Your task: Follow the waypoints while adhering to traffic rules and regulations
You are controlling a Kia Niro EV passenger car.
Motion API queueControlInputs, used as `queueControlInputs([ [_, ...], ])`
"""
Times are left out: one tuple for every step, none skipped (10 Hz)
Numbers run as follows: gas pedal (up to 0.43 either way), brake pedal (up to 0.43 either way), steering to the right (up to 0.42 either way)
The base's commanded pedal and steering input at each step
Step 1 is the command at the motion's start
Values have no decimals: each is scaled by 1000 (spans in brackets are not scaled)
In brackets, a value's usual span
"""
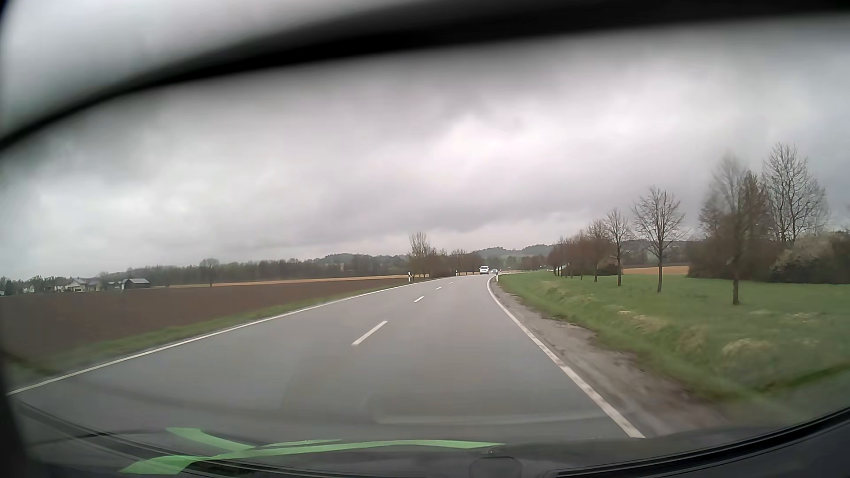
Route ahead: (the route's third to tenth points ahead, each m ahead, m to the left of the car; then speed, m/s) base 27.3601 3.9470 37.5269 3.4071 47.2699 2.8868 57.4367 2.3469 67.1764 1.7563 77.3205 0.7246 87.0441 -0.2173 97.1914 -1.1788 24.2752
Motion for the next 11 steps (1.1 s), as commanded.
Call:
queueControlInputs([
  [87,0,3],
  [87,0,3],
  [98,0,3],
  [110,0,3],
  [110,0,3],
  [98,0,3],
  [98,0,3],
  [98,0,3],
  [98,0,4],
  [98,0,6],
  [98,0,6],
])
